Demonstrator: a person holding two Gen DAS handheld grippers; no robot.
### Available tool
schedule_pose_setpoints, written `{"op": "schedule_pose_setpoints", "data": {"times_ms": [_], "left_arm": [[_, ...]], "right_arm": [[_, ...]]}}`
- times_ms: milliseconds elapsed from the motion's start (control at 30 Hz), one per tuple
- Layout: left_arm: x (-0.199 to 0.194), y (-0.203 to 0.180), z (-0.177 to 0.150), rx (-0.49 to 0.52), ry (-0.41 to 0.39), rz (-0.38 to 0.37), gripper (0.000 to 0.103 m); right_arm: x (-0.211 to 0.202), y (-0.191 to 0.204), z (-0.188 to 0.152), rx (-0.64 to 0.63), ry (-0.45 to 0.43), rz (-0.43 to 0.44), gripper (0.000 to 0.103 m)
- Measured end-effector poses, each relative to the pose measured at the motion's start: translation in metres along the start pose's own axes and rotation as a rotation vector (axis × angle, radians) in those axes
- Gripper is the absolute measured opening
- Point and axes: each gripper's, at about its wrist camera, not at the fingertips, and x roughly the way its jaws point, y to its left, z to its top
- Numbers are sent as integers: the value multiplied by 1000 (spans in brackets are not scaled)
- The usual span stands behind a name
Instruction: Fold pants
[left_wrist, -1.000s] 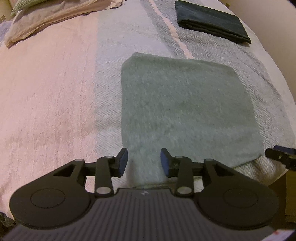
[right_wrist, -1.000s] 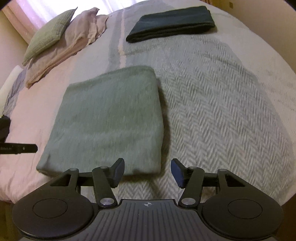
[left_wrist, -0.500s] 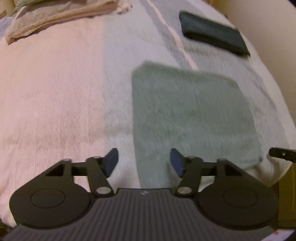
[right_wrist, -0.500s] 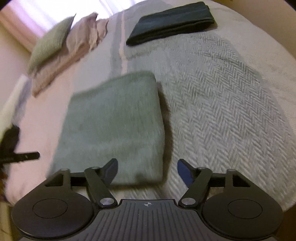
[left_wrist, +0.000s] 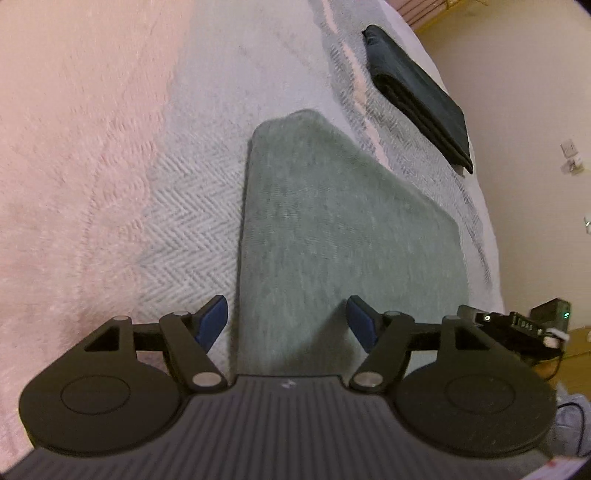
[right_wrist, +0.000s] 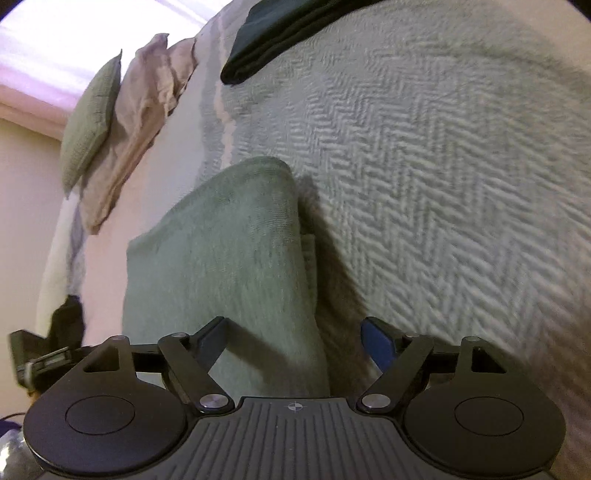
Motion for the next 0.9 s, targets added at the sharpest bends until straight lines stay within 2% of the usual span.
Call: {"op": "schedule_pose_setpoints", "data": {"times_ms": [100,167,233,433,533,600,700,800,900], "left_arm": [[12,11,2,-25,46,-91,66],[19,13,2,-14,65,-129,66],[22,17,4,-16,73,-152,66],[21,32,8,-84,83,-220,60],[23,32,6,-76,84,-219,60],[24,30,6,-85,79,-214,60],[30,21,7,-80,53,-184,58],[29,20,7,-77,28,-145,54],[27,12,4,-64,3,-109,50]], "right_arm": [[9,-9,8,30,33,55,76],[14,-11,13,35,56,99,72],[20,-15,16,66,79,165,67],[17,-22,20,112,96,249,70],[11,-23,20,119,86,261,75],[19,-14,20,88,113,209,77],[38,-3,22,78,124,189,83],[44,-4,22,88,114,196,82],[41,-6,15,82,93,214,75]]}}
